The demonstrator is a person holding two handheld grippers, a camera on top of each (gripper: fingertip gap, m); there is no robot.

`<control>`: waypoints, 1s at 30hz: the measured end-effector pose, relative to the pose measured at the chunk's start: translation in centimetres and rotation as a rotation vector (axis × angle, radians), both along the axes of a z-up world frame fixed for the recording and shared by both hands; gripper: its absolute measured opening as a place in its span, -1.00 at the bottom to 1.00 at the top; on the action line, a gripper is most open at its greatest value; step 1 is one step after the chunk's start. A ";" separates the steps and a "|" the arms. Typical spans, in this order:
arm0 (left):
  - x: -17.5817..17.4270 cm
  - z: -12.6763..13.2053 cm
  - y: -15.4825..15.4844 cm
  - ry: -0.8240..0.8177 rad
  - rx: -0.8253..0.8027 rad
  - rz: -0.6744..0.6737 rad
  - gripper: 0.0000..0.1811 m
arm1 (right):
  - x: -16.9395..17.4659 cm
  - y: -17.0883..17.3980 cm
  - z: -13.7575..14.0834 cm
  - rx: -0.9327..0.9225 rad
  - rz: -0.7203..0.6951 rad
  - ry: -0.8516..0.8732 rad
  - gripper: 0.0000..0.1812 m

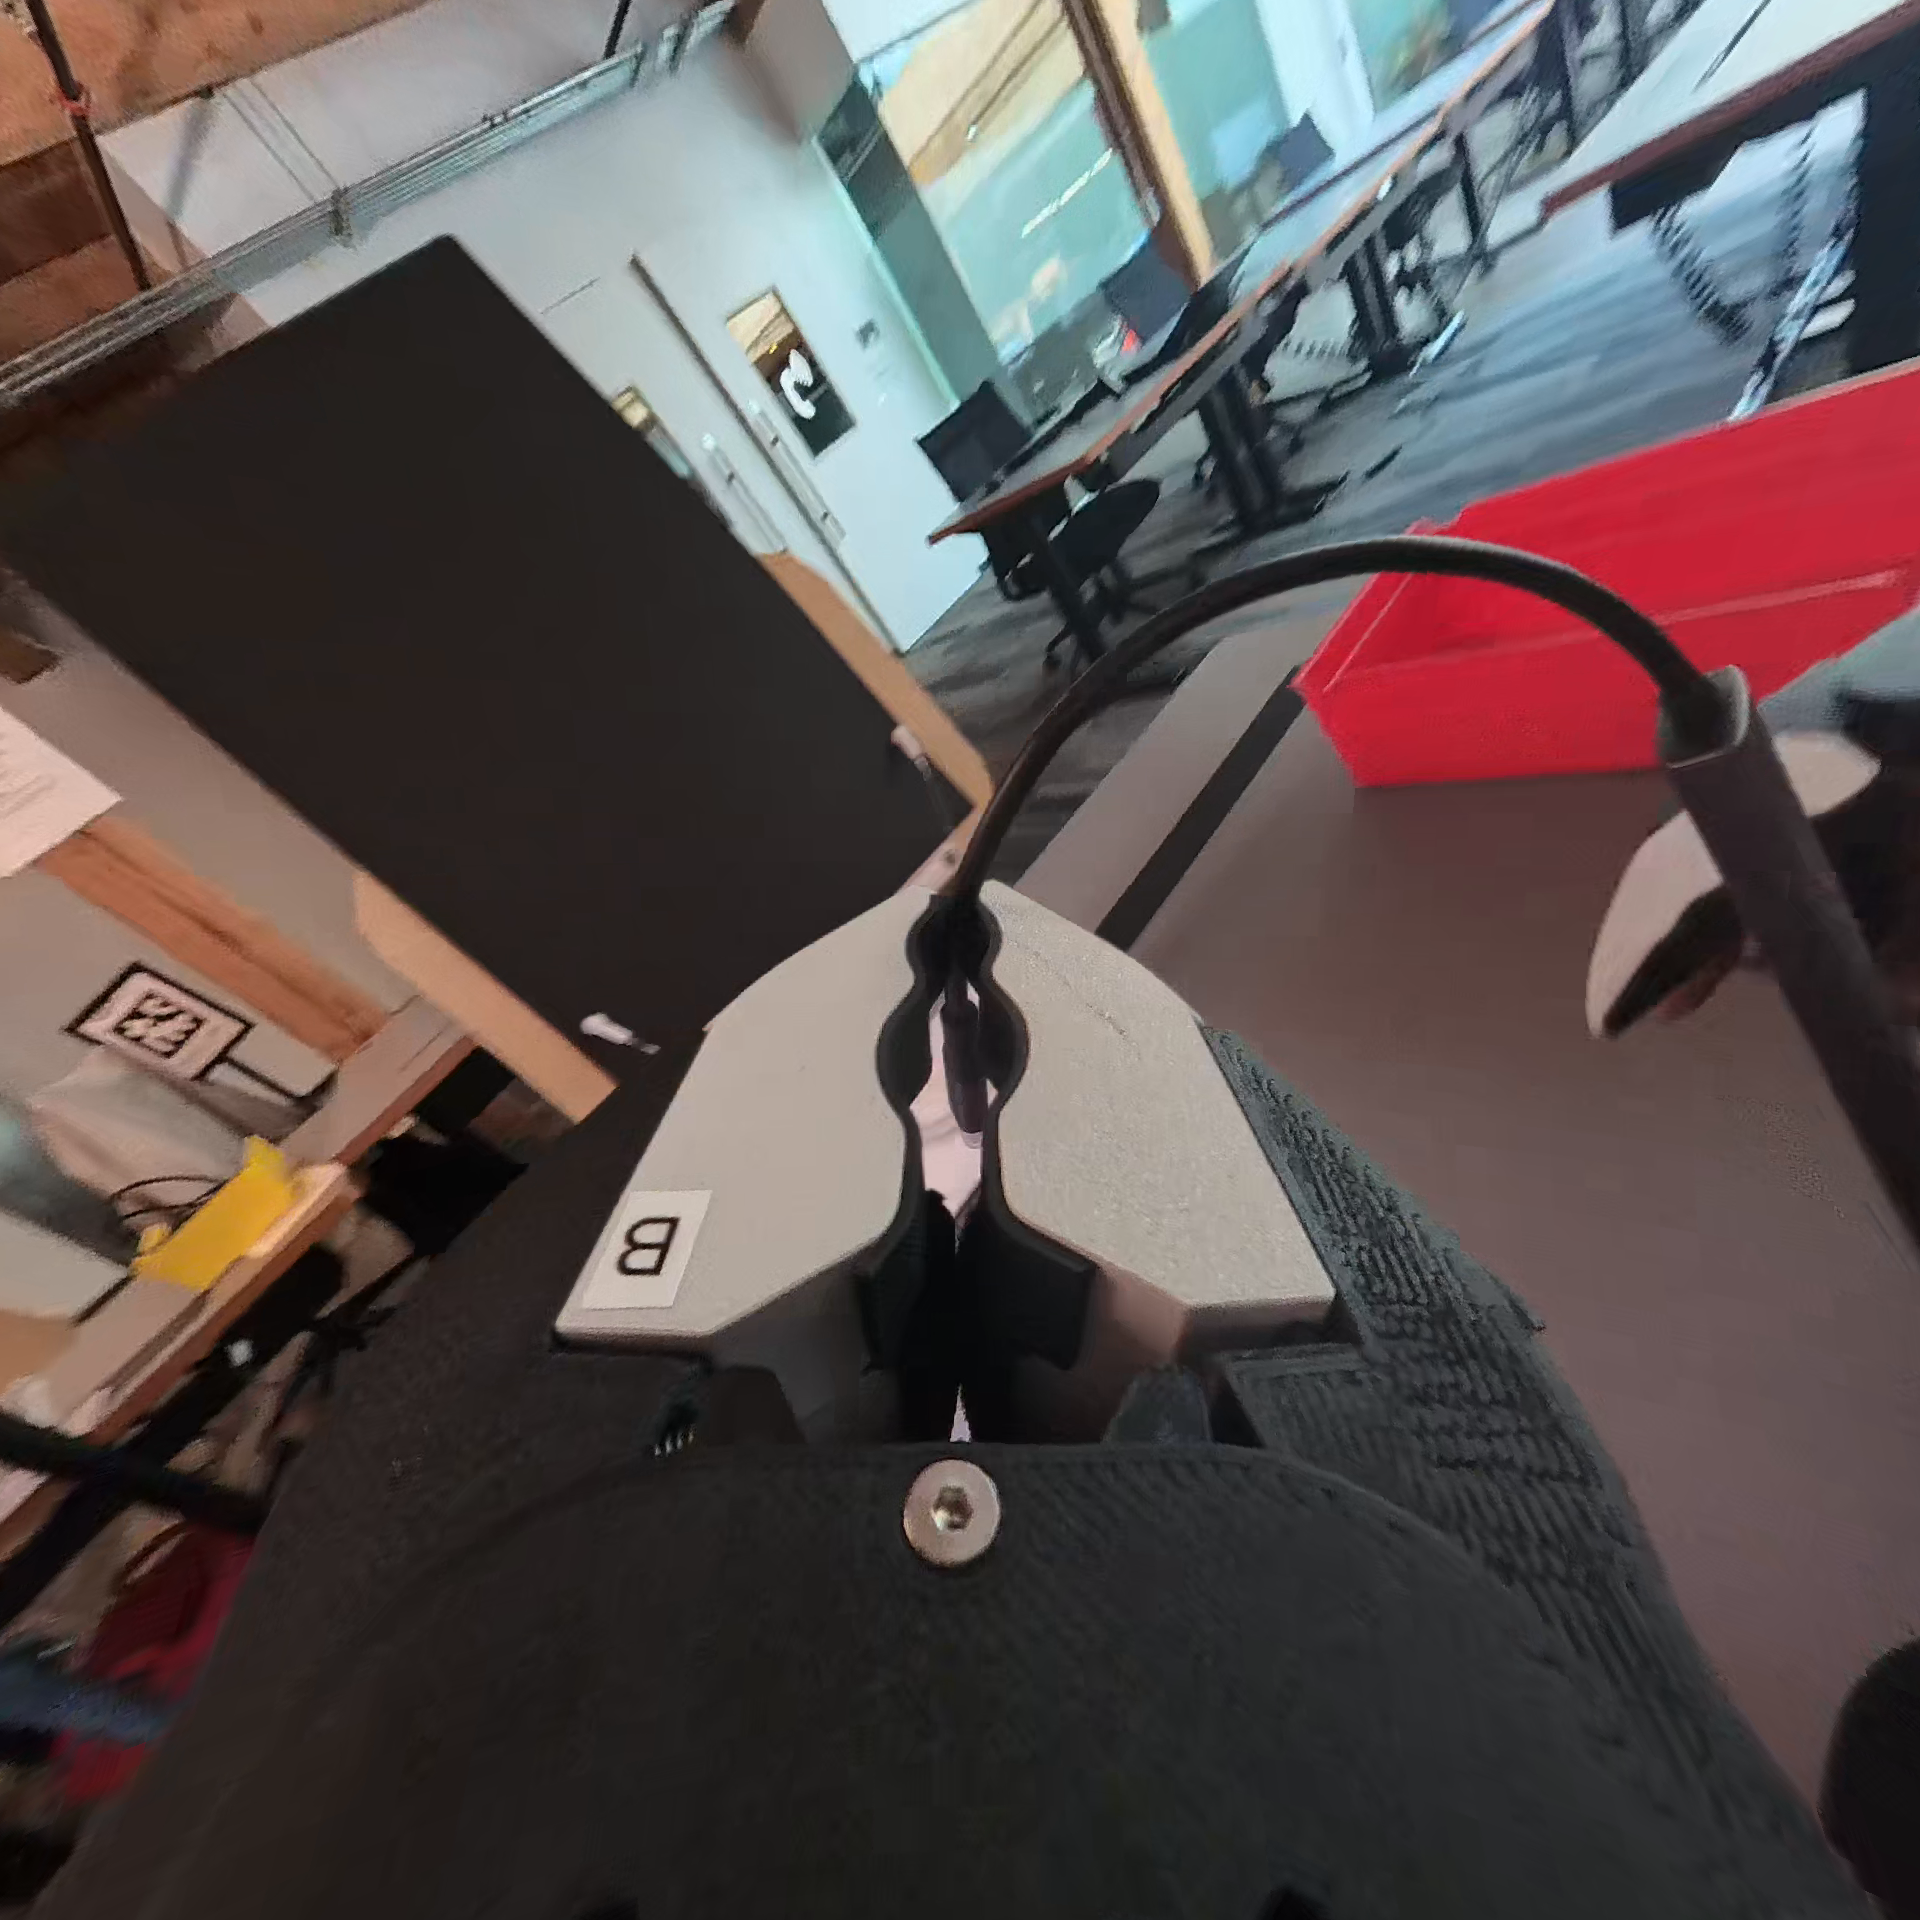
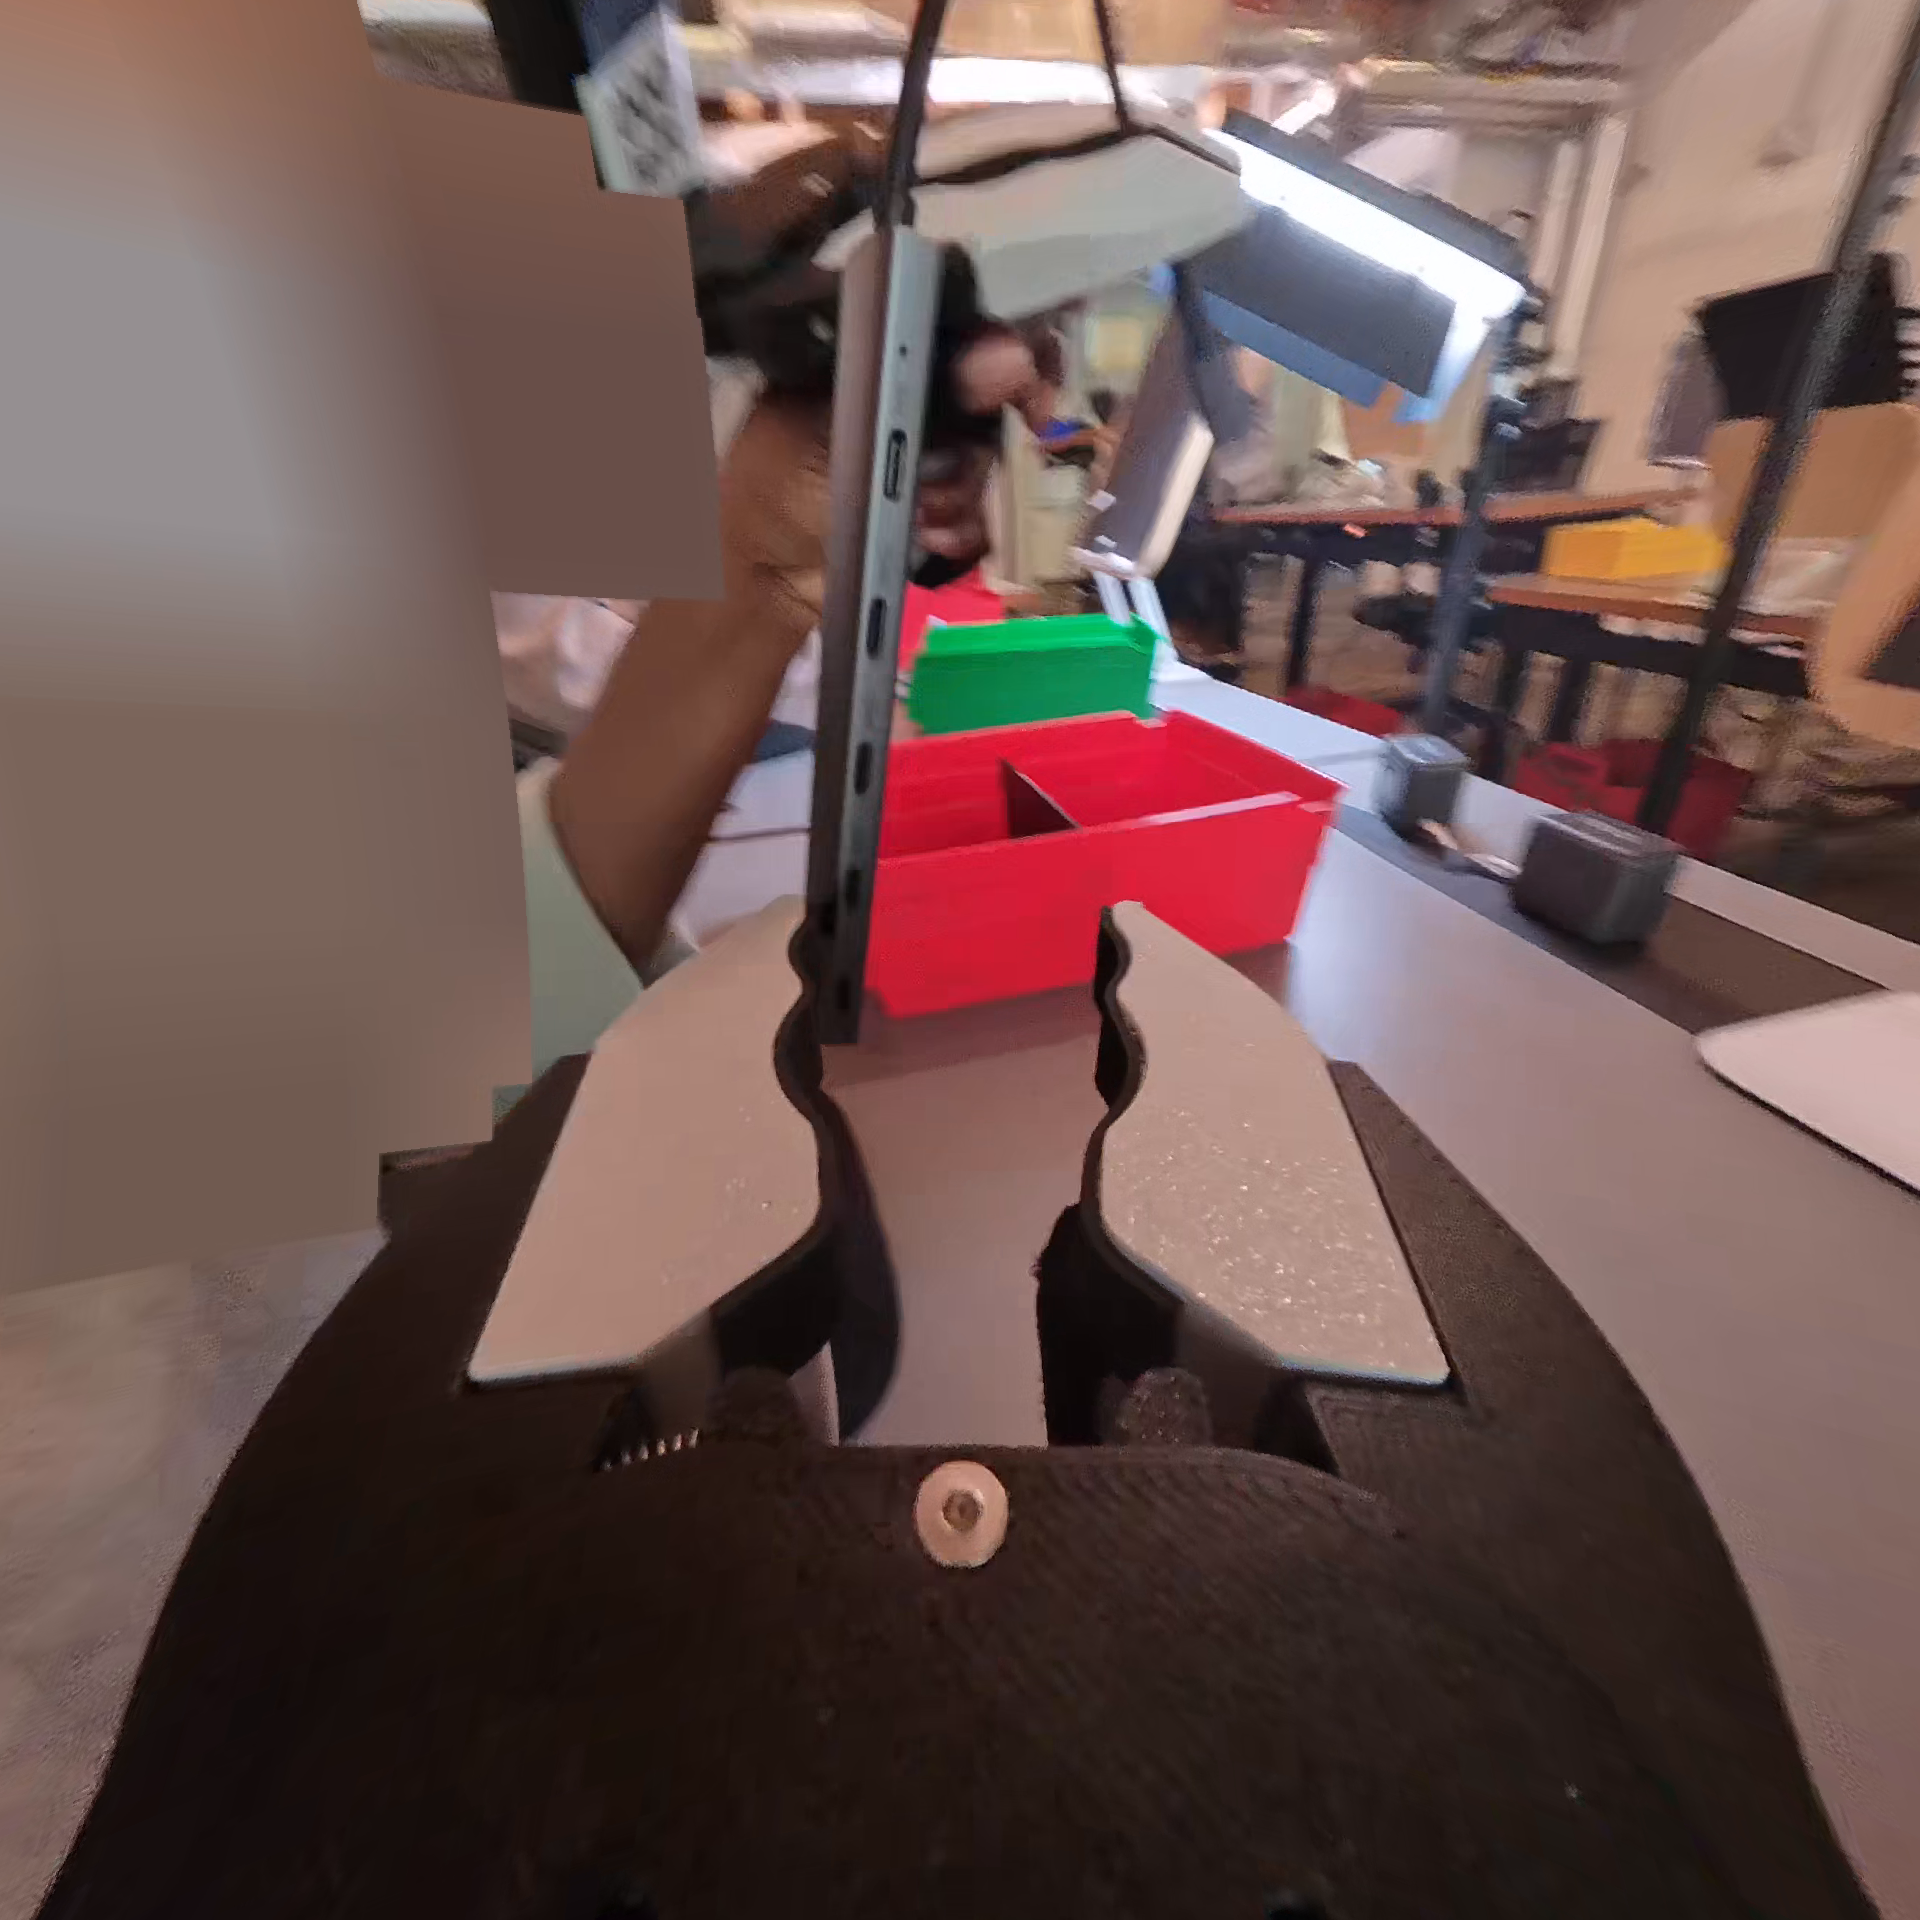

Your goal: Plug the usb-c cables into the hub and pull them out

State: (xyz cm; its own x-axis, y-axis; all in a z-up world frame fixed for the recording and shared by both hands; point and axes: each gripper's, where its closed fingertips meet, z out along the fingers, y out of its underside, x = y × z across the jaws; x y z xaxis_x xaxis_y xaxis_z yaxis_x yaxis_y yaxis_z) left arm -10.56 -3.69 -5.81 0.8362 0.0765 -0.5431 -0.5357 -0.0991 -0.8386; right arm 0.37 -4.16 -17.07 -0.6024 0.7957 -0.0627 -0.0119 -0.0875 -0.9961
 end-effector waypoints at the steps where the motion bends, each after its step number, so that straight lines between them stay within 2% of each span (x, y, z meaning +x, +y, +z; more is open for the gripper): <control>1: 0.8 -0.3 0.4 -0.025 0.009 -0.015 -0.98 | 0.6 -0.7 0.3 -0.029 0.056 0.026 -0.52; 3: 1.1 -0.9 0.8 -0.047 0.025 0.009 -0.98 | 2.0 -1.7 1.4 -0.107 0.148 0.079 -0.59; 6: 1.3 -2.1 1.2 -0.115 0.039 -0.002 -0.98 | 2.7 -2.0 1.5 -0.190 0.194 0.062 -0.60; 10: 1.7 -3.1 1.4 -0.167 0.058 -0.027 -0.98 | 2.0 -2.0 0.4 -0.147 0.149 0.049 -0.89; 18: 1.5 -5.1 0.8 -0.144 0.042 0.015 -0.98 | 1.3 -2.2 -0.7 -0.084 0.106 0.026 -0.90; 19: 1.6 -5.4 0.5 -0.130 0.029 0.006 -0.97 | 1.2 -1.9 -1.0 -0.038 0.070 0.028 -0.91; 20: 1.7 -5.8 0.1 -0.123 0.010 -0.014 -0.80 | 1.1 -1.4 -1.2 0.027 0.022 0.032 -0.91; 23: 1.7 -6.9 -1.8 -0.152 -0.052 -0.048 0.04 | 0.8 1.1 -2.0 0.329 -0.191 0.018 -0.91; 24: 1.6 -7.6 -2.7 -0.154 -0.089 -0.043 0.15 | 0.8 2.3 -2.1 0.458 -0.281 0.016 -0.91; 25: 1.6 -8.1 -3.6 -0.139 -0.114 -0.038 0.21 | 0.8 3.4 -2.1 0.599 -0.367 0.019 -0.91; 27: 2.3 -8.1 -4.9 -0.060 -0.091 -0.031 0.22 | 1.0 5.2 -1.9 0.873 -0.508 0.030 -0.91; 30: 6.1 -8.1 -4.9 0.121 -0.063 -0.107 -0.02 | 1.0 6.2 -2.1 1.208 -0.598 0.012 -0.91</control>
State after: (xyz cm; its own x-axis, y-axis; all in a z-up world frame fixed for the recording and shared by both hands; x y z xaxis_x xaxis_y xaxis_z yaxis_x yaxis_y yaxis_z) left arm -4.42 -8.55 -13.92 0.7659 -0.0466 -0.6413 -0.6427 -0.0867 -0.7612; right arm 1.41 2.00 -19.17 -0.1418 0.4881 0.8612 0.2516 0.8592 -0.4455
